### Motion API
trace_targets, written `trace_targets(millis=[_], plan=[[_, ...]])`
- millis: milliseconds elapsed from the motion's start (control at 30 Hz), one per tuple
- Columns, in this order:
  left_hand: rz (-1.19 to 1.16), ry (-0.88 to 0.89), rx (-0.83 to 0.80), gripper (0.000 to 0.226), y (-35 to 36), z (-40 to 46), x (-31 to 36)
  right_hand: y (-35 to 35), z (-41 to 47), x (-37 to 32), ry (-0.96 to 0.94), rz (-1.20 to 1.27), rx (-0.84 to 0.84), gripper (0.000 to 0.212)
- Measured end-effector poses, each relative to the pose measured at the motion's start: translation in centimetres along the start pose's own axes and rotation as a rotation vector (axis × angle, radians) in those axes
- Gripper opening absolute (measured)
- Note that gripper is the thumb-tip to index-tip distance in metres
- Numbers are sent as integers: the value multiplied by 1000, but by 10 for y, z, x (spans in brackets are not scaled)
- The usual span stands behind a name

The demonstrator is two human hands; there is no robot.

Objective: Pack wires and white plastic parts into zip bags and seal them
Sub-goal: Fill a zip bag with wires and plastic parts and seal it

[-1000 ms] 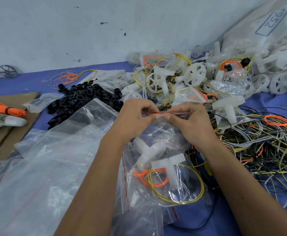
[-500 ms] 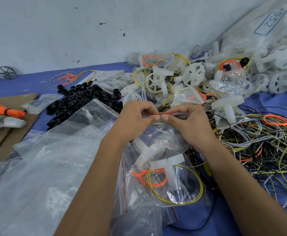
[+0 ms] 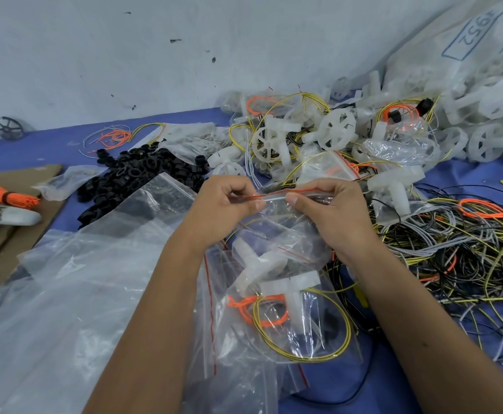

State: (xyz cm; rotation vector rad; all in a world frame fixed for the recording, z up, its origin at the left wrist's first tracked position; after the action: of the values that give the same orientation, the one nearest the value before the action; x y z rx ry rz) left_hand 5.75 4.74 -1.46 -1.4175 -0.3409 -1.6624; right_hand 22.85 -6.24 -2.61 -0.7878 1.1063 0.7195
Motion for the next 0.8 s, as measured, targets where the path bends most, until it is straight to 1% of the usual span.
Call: trace_targets(millis=[133,200,300,433,500,567,633,733,800], plan=[[-84,-14,50,8,-4,-2,-1,-1,1,1,12,7,9,14],[-150,-37,89,6,-9,-4,-4,-3,1,2,33,20,23,11],[-234,-61,130,25,-19,-5,-8,-6,2,3,60,51,35,9],[-224,-51,95,32,-21,-5,-7,-4,2,4,58,41,28,9],[-217,-39,81,28,-22,-6,-7,-4,2,4,69,57,28,9],[-240,-42,85,16,-23,-6,-6,-4,2,4,76,65,24,8],[-306,-93,109,5,-24,-8,-9,-5,2,4,82,73,31,6],[-363,-190,145,7,-31,-10,-18,-7,3,6,87,92,56,7],[-350,-190,140,7,-35,-11,-20,-7,3,7,86,95,62,7]])
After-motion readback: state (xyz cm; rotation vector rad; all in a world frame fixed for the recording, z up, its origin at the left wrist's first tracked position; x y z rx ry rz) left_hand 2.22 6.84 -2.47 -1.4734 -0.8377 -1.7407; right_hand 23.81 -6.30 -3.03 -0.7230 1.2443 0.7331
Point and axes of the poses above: each hand's wrist, its own z-axis towards the middle knuckle, its own y-axis out of the palm, x = y × z, the point moved 3 cm from there along z, towards the middle knuckle, and after that the axes turned 9 degrees about -z, right-handed, at the moved point
